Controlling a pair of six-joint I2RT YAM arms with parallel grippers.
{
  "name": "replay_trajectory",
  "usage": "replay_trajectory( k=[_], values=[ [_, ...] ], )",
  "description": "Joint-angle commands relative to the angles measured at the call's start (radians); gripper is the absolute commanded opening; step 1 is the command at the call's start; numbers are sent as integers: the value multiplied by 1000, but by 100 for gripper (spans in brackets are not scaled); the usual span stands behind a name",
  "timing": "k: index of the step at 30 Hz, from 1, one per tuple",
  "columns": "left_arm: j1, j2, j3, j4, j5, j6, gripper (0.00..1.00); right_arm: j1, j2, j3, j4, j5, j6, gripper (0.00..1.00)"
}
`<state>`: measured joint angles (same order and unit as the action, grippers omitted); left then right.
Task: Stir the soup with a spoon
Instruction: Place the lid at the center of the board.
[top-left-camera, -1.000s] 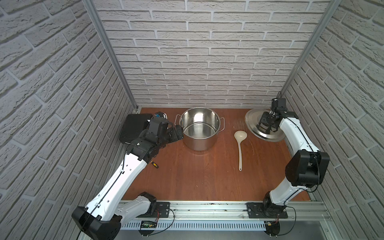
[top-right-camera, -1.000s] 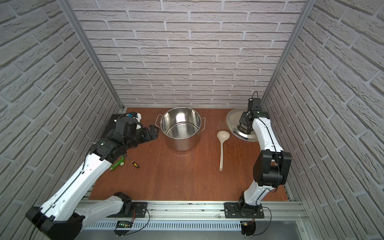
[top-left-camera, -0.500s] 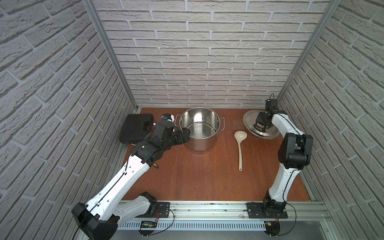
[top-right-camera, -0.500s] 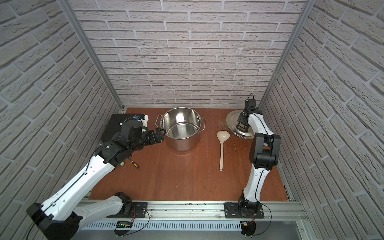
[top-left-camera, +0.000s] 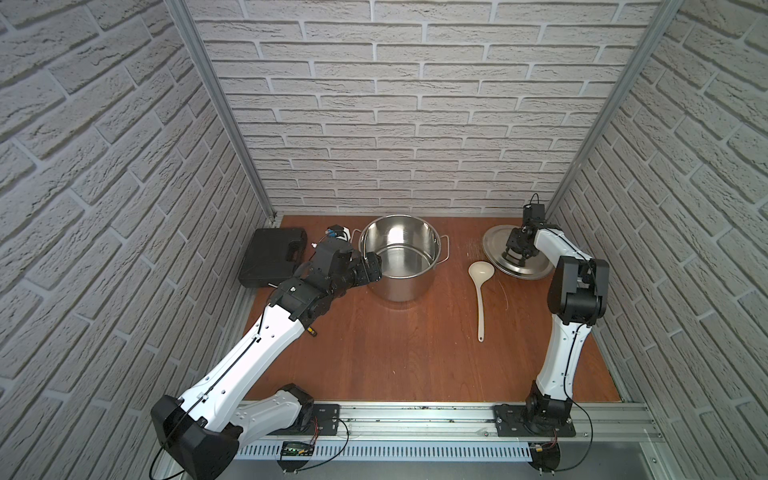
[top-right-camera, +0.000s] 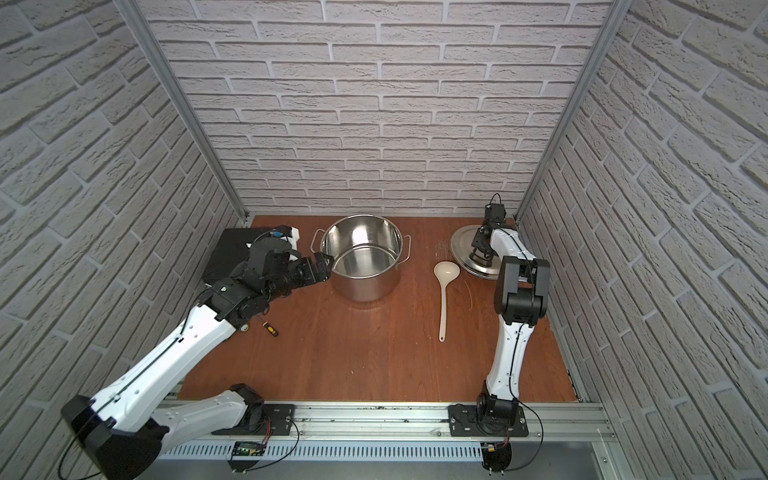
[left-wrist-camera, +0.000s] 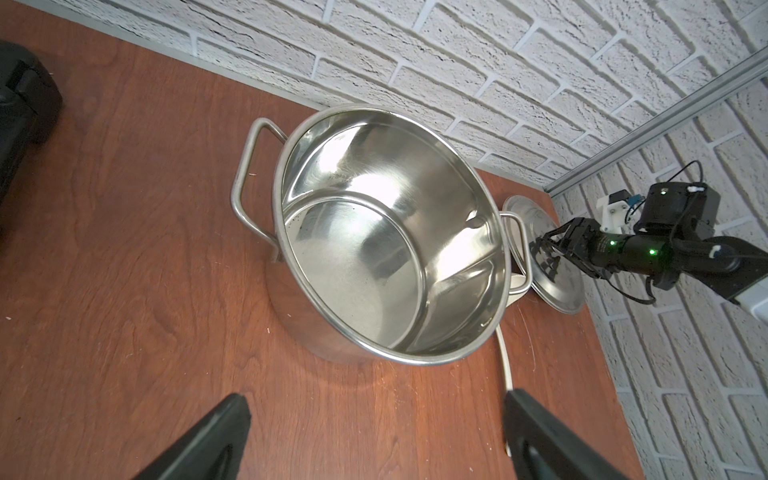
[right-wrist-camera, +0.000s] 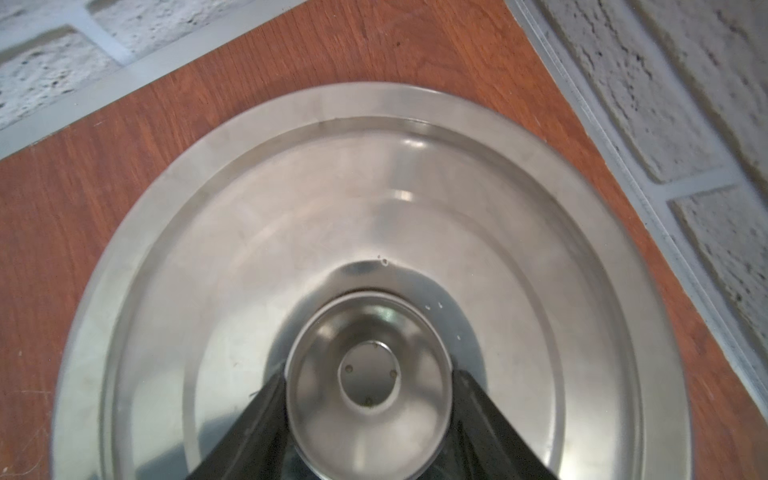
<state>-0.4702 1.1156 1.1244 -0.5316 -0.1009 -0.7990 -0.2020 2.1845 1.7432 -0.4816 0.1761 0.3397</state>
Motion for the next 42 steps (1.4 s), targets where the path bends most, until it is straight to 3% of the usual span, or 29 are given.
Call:
replay_trajectory(
  k=[1, 9, 11, 13, 16, 22, 32, 36, 42],
  values=[
    [-7, 10, 12, 77, -12, -12, 98, -5, 3, 1, 47, -6, -13, 3],
    [-10, 23, 9, 91, -14, -12, 98, -4, 13, -30, 22, -82, -3, 6],
    [-11, 23, 11, 91, -13, -12, 98, -5, 8, -43, 22, -101, 4, 20],
    [-13, 22, 11, 91, -14, -8, 98, -5, -5, -56, 20, -115, 8, 41],
    [-19, 9, -3, 101, -28, -5, 98, -5, -35, -61, -6, -121, 15, 62],
    [-21, -10, -33, 127, -58, 10, 98, -4, -138, -79, -63, -127, 47, 76],
    [-39, -7, -23, 123, -81, 77, 98, 26, -497, -313, -89, -169, 101, 80],
    [-70, -9, -38, 109, -95, 90, 98, 71, -660, -430, -140, -195, 137, 65],
    [-142, -29, -80, 105, -129, 95, 98, 227, -878, -621, -203, -193, 172, 53]
  ],
)
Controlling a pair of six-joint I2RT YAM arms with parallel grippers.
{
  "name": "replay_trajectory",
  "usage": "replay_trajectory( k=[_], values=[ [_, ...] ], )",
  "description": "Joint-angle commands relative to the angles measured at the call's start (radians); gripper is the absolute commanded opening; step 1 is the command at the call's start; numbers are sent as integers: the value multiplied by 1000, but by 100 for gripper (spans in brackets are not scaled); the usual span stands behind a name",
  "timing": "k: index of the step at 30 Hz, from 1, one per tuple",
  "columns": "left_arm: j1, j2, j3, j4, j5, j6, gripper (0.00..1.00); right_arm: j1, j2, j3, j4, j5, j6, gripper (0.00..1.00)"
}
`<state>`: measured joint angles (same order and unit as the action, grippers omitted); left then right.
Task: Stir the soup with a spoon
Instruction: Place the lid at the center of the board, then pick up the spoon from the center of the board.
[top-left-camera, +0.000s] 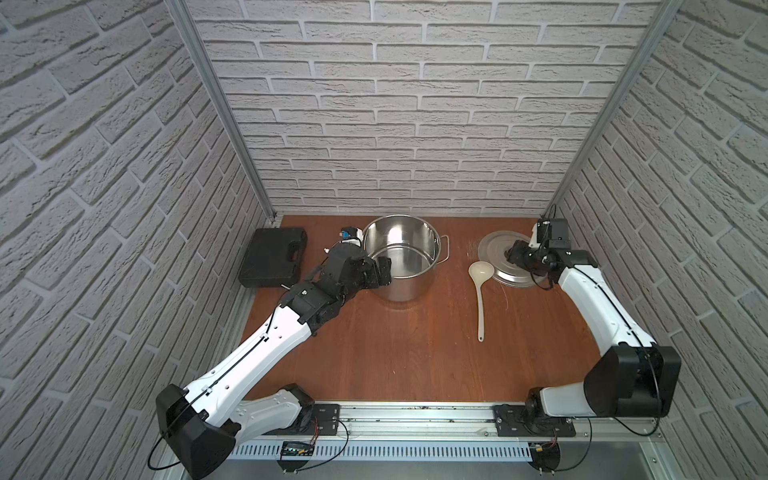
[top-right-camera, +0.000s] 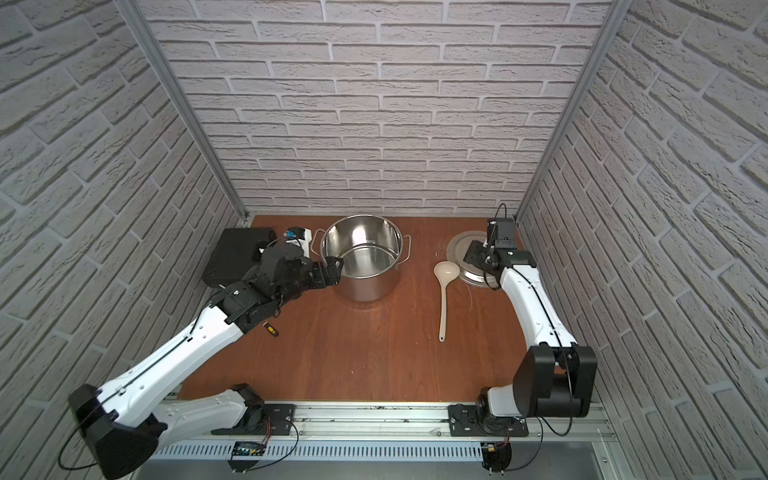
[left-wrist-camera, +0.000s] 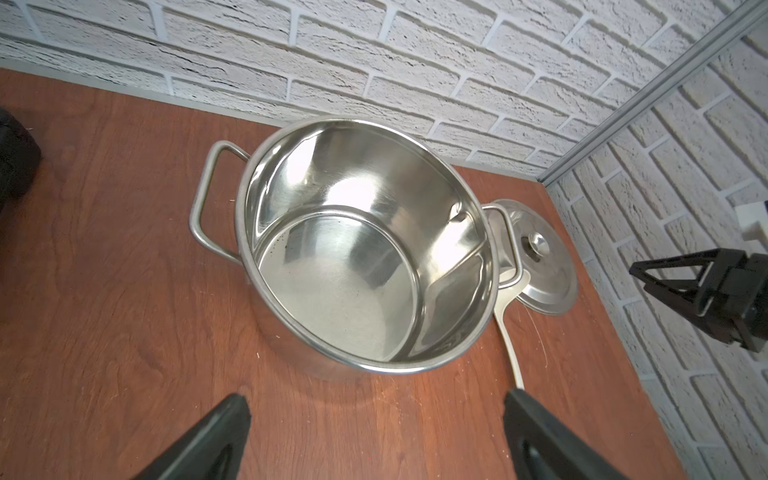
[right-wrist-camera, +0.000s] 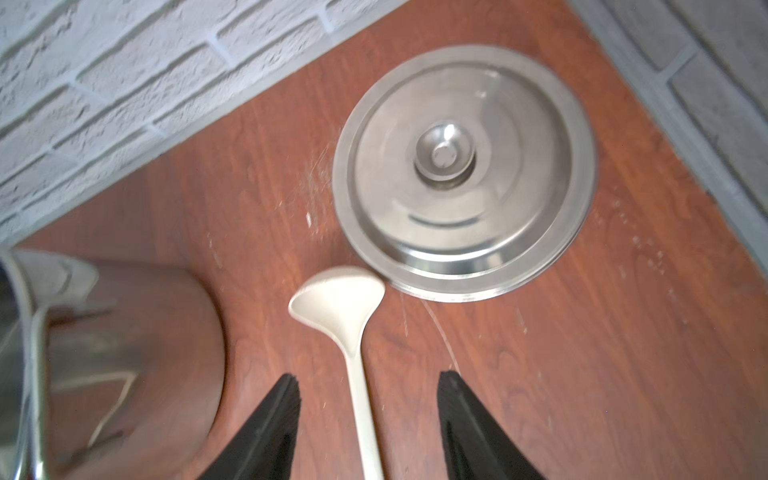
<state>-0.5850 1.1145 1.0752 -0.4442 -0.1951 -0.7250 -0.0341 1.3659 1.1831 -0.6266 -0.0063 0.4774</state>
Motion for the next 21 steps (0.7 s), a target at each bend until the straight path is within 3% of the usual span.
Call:
replay_trajectory(
  k=[1, 10, 21],
  values=[
    [-37, -34, -45, 24, -39, 18, 98, 85, -86, -84, -76, -2, 43, 52],
    [-98, -74, -117, 9, -3, 6, 98, 213, -174, -322, -86, -21, 148, 45],
    [-140, -162, -166, -1, -119, -94, 98, 236, 61, -294, 35, -26, 128, 37]
  ],
)
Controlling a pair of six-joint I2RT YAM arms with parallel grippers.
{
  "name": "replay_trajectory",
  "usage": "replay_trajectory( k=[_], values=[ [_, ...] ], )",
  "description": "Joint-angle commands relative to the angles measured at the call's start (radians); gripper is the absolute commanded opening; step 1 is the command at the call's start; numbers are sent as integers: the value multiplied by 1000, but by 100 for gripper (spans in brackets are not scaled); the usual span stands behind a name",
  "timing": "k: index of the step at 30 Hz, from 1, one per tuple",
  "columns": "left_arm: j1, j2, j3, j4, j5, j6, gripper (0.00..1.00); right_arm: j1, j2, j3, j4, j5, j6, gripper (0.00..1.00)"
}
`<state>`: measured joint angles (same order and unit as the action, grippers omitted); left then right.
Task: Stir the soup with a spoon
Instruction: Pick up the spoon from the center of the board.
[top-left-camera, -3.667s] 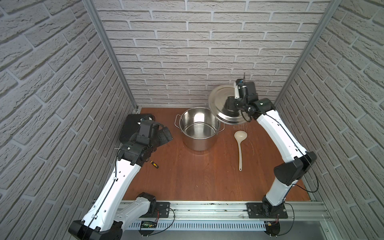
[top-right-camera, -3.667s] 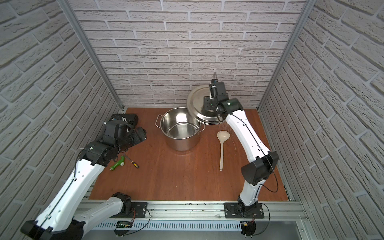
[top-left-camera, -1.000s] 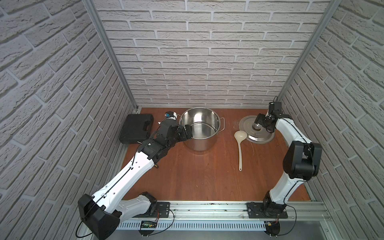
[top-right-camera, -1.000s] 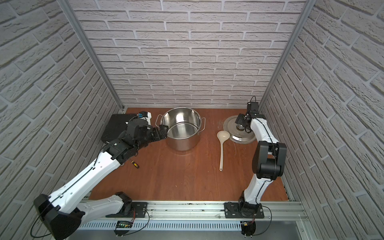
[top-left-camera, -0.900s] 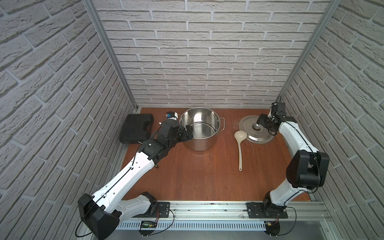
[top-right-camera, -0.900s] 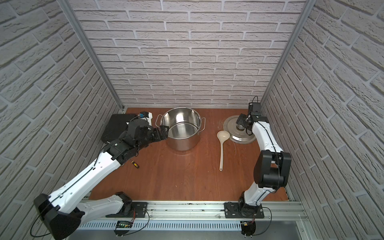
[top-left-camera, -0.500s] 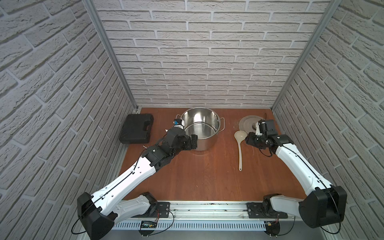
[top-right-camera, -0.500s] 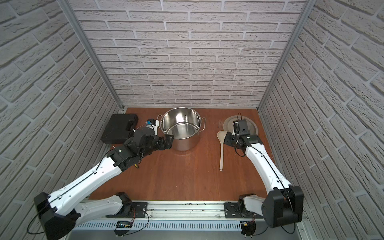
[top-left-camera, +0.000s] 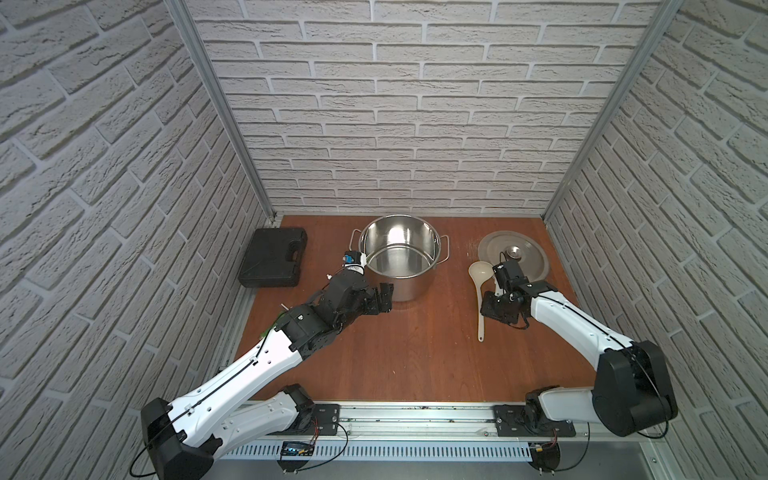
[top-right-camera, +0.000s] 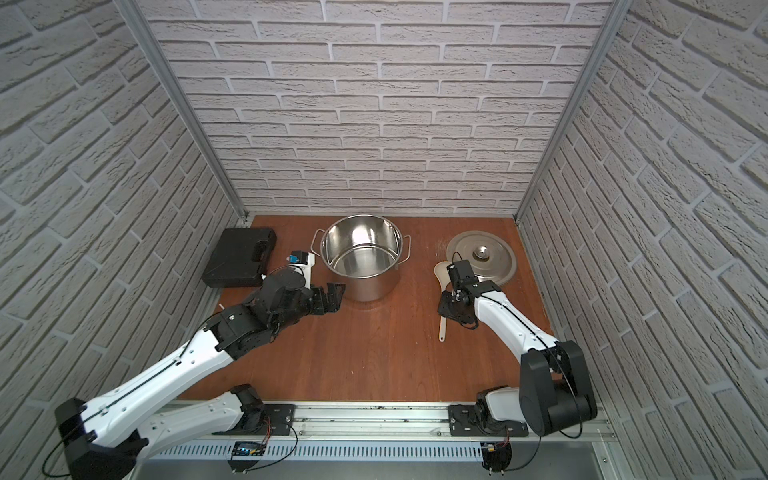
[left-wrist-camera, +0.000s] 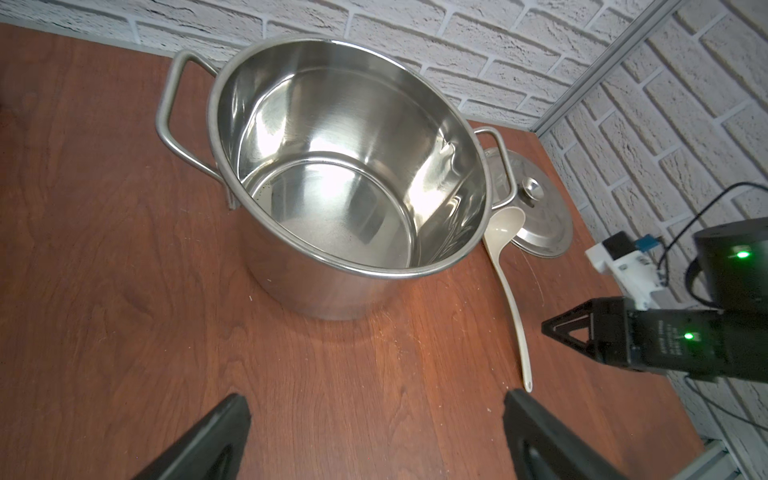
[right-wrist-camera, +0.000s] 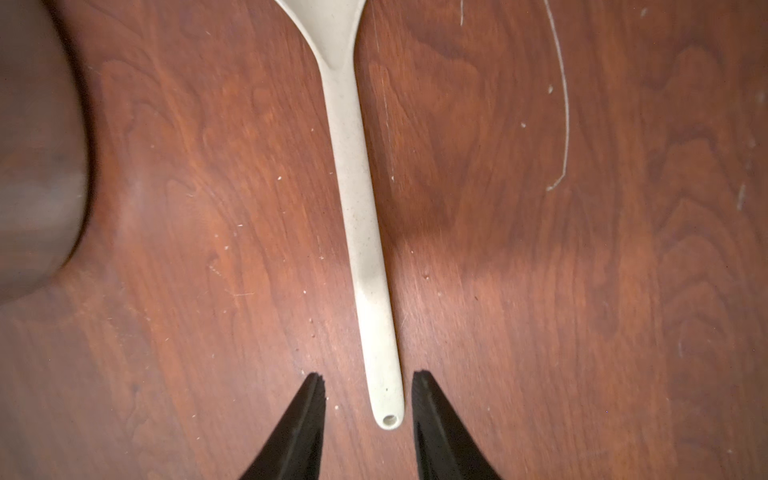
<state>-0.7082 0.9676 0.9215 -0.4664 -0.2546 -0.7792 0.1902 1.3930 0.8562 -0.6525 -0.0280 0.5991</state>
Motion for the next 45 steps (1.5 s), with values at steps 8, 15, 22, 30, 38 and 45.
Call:
replay_trajectory(
  k=[8, 15, 22, 30, 38, 45],
  values=[
    [-47, -5, 0, 23, -99, -59, 98, 31, 164, 95, 96, 27, -12, 34],
    [-48, -21, -2, 2, -104, -52, 98, 31, 205, 116, 77, 78, -9, 32],
    [-48, -26, -8, 2, -137, -53, 98, 32, 236, 134, 62, 114, -39, 33],
    [-48, -20, 1, -2, -133, -54, 98, 33, 312, 162, 83, 113, -33, 30],
    [-48, -28, 5, -12, -138, -54, 98, 34, 314, 148, 87, 106, -30, 6],
    [-50, -19, 1, 30, -117, -14, 98, 35, 209, 116, 46, 117, -7, 2]
  ],
)
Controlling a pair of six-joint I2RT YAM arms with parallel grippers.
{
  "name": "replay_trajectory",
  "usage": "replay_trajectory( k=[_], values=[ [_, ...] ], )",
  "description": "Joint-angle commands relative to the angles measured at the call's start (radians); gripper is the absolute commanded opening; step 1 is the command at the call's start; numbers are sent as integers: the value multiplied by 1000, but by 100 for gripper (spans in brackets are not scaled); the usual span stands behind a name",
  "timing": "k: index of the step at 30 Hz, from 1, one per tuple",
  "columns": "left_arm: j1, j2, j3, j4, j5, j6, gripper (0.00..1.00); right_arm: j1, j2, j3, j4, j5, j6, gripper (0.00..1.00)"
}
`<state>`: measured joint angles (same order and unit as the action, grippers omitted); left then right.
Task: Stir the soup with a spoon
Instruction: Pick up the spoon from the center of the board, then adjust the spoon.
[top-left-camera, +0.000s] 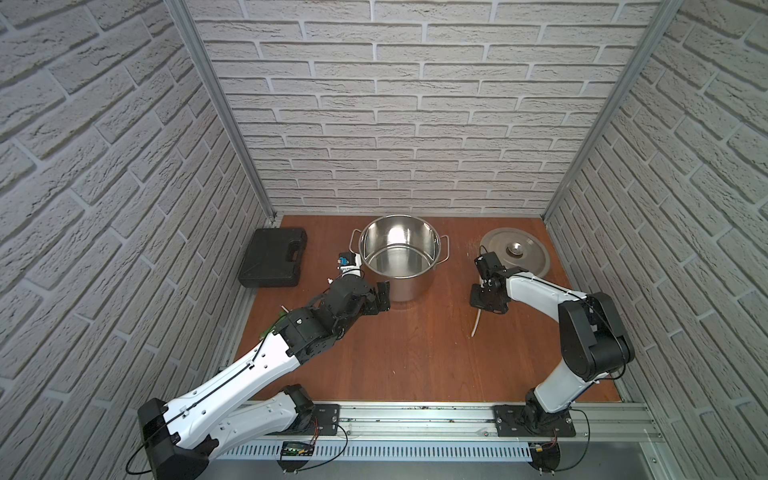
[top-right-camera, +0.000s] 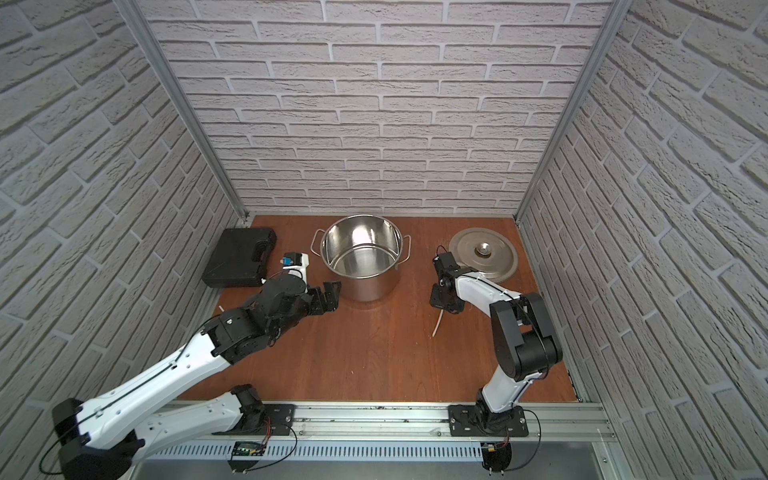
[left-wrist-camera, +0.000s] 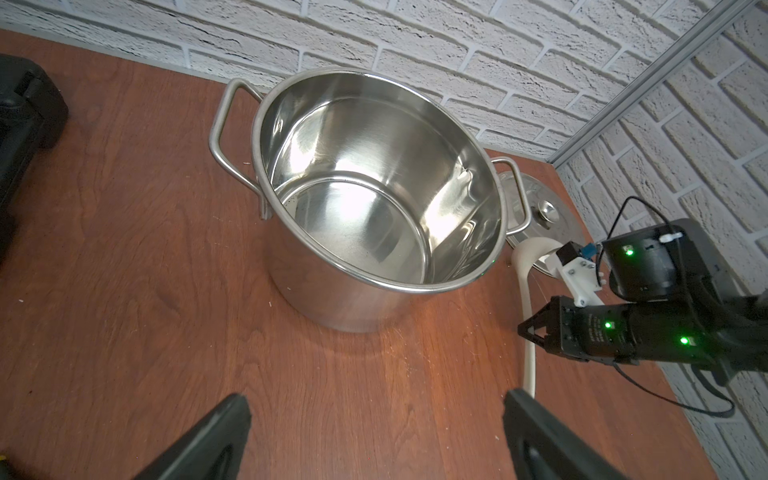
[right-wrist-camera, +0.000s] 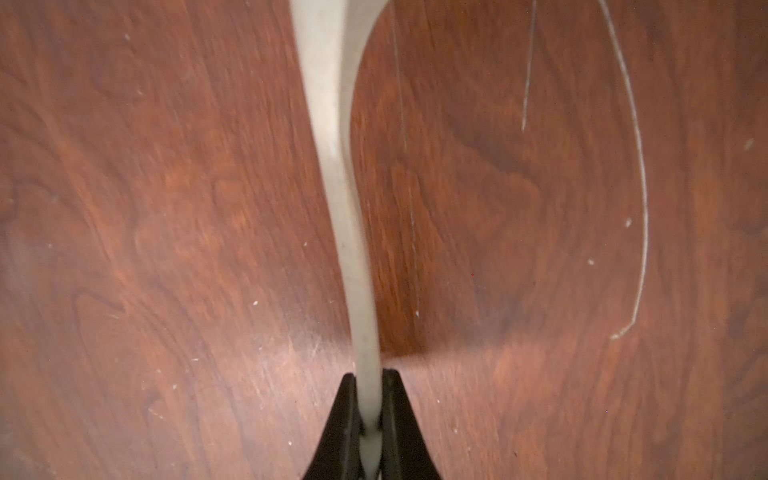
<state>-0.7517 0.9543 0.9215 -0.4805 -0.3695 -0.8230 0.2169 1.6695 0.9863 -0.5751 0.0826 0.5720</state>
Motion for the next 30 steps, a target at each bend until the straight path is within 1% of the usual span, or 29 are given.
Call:
replay_trajectory(
  k=[1, 5, 8, 10, 12, 15, 19, 21, 25, 27, 30],
  values=[
    [-7, -2, 0, 61, 33, 47, 98, 9, -91, -9, -48, 7, 19, 2],
    [-49, 25, -3, 146, 45, 151, 98, 13, -166, 36, -111, -15, 30, 2],
    [-130, 50, -14, 253, 11, 300, 98, 28, -219, 99, -177, -53, 65, 2],
    [-200, 76, -17, 312, -60, 431, 98, 42, -261, 162, -226, -82, 102, 2],
    [-257, 116, -2, 331, -117, 543, 98, 58, -297, 228, -267, -103, 146, 2],
    [-310, 178, 28, 361, -179, 675, 98, 100, -328, 341, -321, -111, 186, 2],
    [-352, 236, 62, 419, -228, 808, 97, 173, -324, 482, -407, -59, 193, 2],
    [-383, 265, 81, 448, -263, 881, 96, 210, -324, 522, -426, -20, 196, 2],
    [-458, 327, 121, 519, -337, 1024, 98, 284, -324, 572, -440, 43, 221, 2],
    [-483, 355, 136, 549, -358, 1062, 97, 323, -326, 590, -443, 84, 231, 2],
    [-497, 380, 148, 574, -373, 1050, 93, 363, -331, 594, -433, 122, 258, 2]
  ],
)
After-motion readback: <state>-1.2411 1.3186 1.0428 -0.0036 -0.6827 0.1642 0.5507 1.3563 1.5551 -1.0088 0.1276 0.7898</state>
